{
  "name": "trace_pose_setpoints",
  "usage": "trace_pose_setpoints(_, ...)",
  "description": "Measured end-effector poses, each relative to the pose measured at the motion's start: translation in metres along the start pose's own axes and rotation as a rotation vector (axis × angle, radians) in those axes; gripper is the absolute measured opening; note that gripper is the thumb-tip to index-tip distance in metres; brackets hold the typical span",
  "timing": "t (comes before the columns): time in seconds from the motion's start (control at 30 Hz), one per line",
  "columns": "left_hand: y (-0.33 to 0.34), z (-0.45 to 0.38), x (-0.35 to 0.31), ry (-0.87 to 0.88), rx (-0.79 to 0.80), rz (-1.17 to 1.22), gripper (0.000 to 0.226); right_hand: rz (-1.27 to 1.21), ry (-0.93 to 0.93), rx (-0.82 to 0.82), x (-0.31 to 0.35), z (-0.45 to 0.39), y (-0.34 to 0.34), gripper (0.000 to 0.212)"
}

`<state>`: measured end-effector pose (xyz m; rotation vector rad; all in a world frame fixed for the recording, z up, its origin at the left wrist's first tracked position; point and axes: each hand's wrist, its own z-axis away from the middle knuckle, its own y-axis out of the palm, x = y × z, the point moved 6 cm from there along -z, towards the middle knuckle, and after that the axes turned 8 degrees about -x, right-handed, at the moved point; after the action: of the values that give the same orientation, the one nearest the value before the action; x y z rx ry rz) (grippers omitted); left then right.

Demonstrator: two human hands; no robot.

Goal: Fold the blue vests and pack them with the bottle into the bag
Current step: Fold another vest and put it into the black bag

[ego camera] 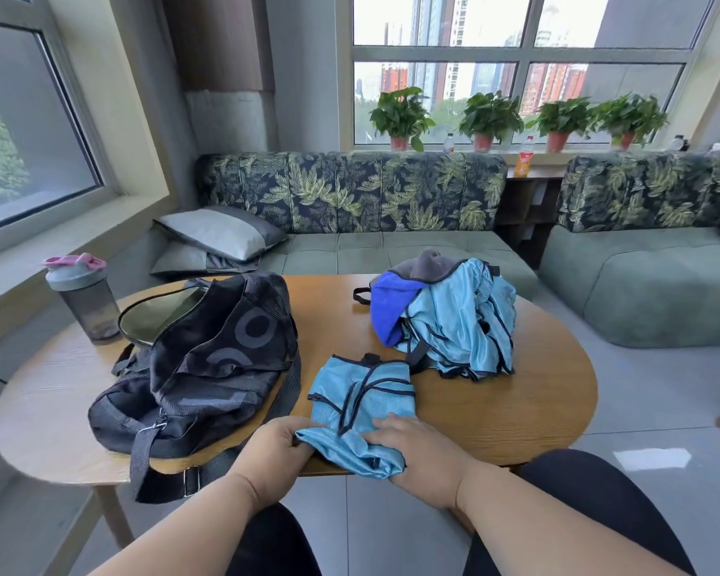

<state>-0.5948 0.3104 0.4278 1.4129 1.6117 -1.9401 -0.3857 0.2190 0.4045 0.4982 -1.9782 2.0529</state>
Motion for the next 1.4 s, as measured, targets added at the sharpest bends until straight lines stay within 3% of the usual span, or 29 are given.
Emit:
trace_pose_setpoints(0.1,-0.002,0.0,-0.001,0.007,-0.022,0.04,0.036,-0.102,0.03,-0.027,0.002,0.002,-0.008,0.045)
trace_pose_setpoints(0.2,-0.006,0.002,-0.004,-0.019,-0.021,0.098,0.036,-0.357,0.107,-0.055,0.006,0.006,-0.021,0.029)
trace_pose_setpoints(0.37,-0.011,0.005,-0.01,-0.143,0.002,0.314,0.023,-0.712,0.297,-0.085,0.003,0.014,-0.038,0.024)
trace_pose_setpoints(0.53,-0.011,-0.006,-0.012,-0.209,-0.106,0.264,0.023,-0.885,0.424,-0.093,0.003,0.007,-0.038,0.019)
trace_pose_setpoints(0.8,-0.006,-0.028,0.006,-0.363,-0.31,-0.053,0.035,-0.677,0.474,-0.401,-0.019,-0.019,-0.026,0.016)
trace_pose_setpoints(0.93,-0.006,-0.032,0.009,-0.416,-0.352,-0.065,0.02,-0.528,0.523,-0.481,-0.03,-0.03,-0.025,0.009)
trace_pose_setpoints(1.07,-0.011,-0.029,0.012,-0.474,-0.373,-0.079,0.043,-0.327,0.515,-0.429,-0.027,-0.034,-0.027,0.051)
trace_pose_setpoints(1.17,-0.01,-0.03,0.017,-0.537,-0.293,-0.222,0.056,-0.273,0.504,-0.335,-0.028,-0.038,-0.024,0.058)
trace_pose_setpoints(1.23,-0.006,-0.034,0.016,-0.57,-0.216,-0.261,0.054,-0.304,0.5,-0.286,-0.027,-0.038,-0.022,0.049)
trace_pose_setpoints(1.3,-0.003,-0.039,0.013,-0.599,-0.154,-0.23,0.056,-0.339,0.492,-0.302,-0.027,-0.04,-0.024,0.022)
trace_pose_setpoints(1.4,0.0,-0.045,0.016,-0.621,-0.133,-0.087,0.05,-0.39,0.478,-0.313,-0.032,-0.041,-0.025,0.009)
